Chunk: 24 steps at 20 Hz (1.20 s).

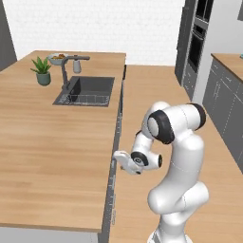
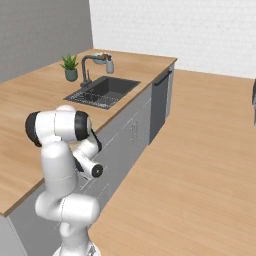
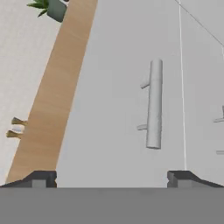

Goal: Take a straw from the drawer in front and place it inside the glass cup on the dining counter.

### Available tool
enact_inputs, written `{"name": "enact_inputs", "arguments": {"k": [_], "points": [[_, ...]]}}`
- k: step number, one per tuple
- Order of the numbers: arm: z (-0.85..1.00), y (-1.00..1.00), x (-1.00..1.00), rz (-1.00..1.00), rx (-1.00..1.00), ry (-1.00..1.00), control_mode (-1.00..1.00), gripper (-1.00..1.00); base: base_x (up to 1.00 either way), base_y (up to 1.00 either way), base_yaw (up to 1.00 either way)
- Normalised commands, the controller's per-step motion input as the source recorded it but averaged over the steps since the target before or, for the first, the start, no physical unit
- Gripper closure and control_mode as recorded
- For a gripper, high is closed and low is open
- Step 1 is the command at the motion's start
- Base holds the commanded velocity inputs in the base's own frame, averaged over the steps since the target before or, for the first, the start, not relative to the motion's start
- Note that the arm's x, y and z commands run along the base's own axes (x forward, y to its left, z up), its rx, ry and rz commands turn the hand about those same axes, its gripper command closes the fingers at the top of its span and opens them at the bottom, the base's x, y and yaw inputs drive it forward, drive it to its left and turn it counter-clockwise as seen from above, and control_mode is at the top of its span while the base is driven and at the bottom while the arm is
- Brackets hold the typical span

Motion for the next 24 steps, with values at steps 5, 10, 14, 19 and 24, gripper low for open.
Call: {"name": "enact_inputs", "arguments": {"k": [5,10,14,19,24], "points": [[-0.47,-0.16,0.19,-0.07,0.00,0.00,-1.00,-1.00,0.00,0.00,0.00],[-0.33,-0.24,0.37,0.00,0.06,0.00,-1.00,-1.00,0.00,0.00,0.00],[-0.19,-0.13,0.59,0.04,0.17,0.00,-1.00,-1.00,0.00,0.00,0.00],[-0.23,0.00,0.68,0.08,0.16,0.00,-1.00,-1.00,0.00,0.00,0.00],[-0.23,0.06,0.43,0.09,0.09,0.00,-1.00,-1.00,0.00,0.00,0.00]]}}
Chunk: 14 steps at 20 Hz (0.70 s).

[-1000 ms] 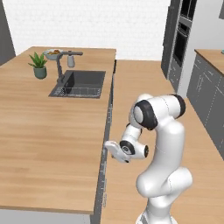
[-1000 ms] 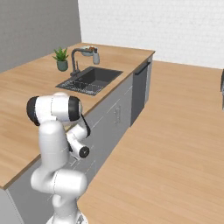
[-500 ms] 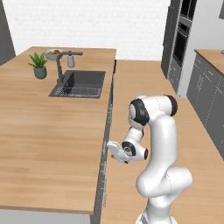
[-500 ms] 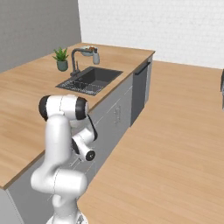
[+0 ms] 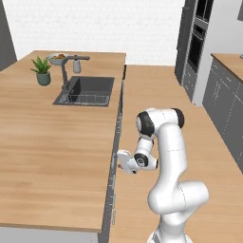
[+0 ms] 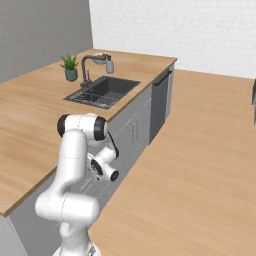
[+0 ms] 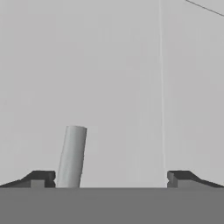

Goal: Take a straw from the drawer in front and place it inside the glass cup on the dining counter.

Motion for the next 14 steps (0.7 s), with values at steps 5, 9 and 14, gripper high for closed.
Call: {"name": "enact_inputs", "arguments": {"k": [5,9,14], "points": [[-0.10,0.26,0.03,0.12,0.02,-0.02,-1.00,-1.00,0.00,0.00,0.00],[0.00,0.31,-0.04,0.09,0.00,-0.09,-1.00,-1.00,0.00,0.00,0.00],[0.00,0.34,-0.34,0.04,0.00,-0.12,-1.00,-1.00,0.00,0.00,0.00]]}}
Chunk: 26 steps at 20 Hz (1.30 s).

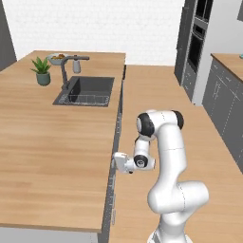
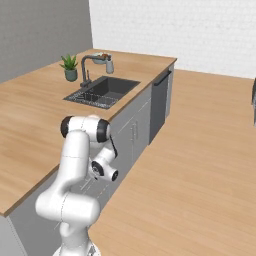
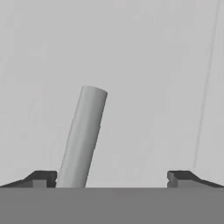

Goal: Take a straw from the drawer in front and place it inside the glass cup on the dining counter.

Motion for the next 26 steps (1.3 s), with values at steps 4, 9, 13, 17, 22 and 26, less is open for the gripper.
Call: {"name": "enact_inputs", "arguments": {"k": [4,9,13,17,22,26], "points": [[0.00,0.34,-0.09,0.02,0.00,-0.04,-1.00,1.00,0.00,0.00,0.00],[0.00,0.17,0.03,0.02,0.00,0.00,-1.00,1.00,0.00,0.00,0.00],[0.02,-0.29,-0.01,0.00,0.00,0.00,-1.00,1.00,0.00,0.00,0.00],[0.13,-0.90,-0.26,0.01,0.08,-0.04,-1.00,1.00,0.00,0.00,0.00],[0.22,-1.00,-0.46,0.00,0.09,-0.07,-1.00,1.00,0.00,0.00,0.00],[0.35,-1.00,-0.37,0.00,0.05,-0.03,-1.00,1.00,0.00,0.00,0.00]]}}
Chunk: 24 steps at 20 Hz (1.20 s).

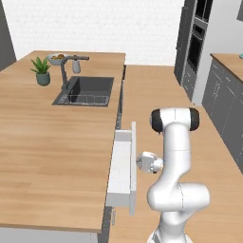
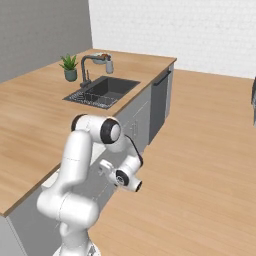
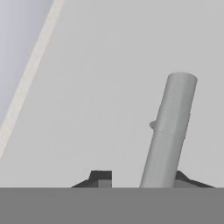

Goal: Take a straw from the drawer in front and place it inside the glass cup on the dining counter.

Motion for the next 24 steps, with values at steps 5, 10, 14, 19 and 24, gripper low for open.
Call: {"name": "enact_inputs", "arguments": {"k": [5,10,14,19,24], "points": [[0.33,-1.00,-0.27,0.00,0.02,0.00,-1.00,1.00,0.00,0.00,0.00],[0.27,-1.00,-0.20,0.00,0.00,0.00,-1.00,1.00,0.00,0.00,0.00],[0.21,-1.00,-0.09,0.01,0.00,0.00,-1.00,-1.00,0.00,0.00,0.00],[0.09,-0.73,0.00,0.00,0.00,0.01,-1.00,-1.00,0.00,0.00,0.00],[0.00,-0.66,0.00,-0.01,-0.11,0.06,-1.00,-1.00,0.00,0.00,0.00]]}}
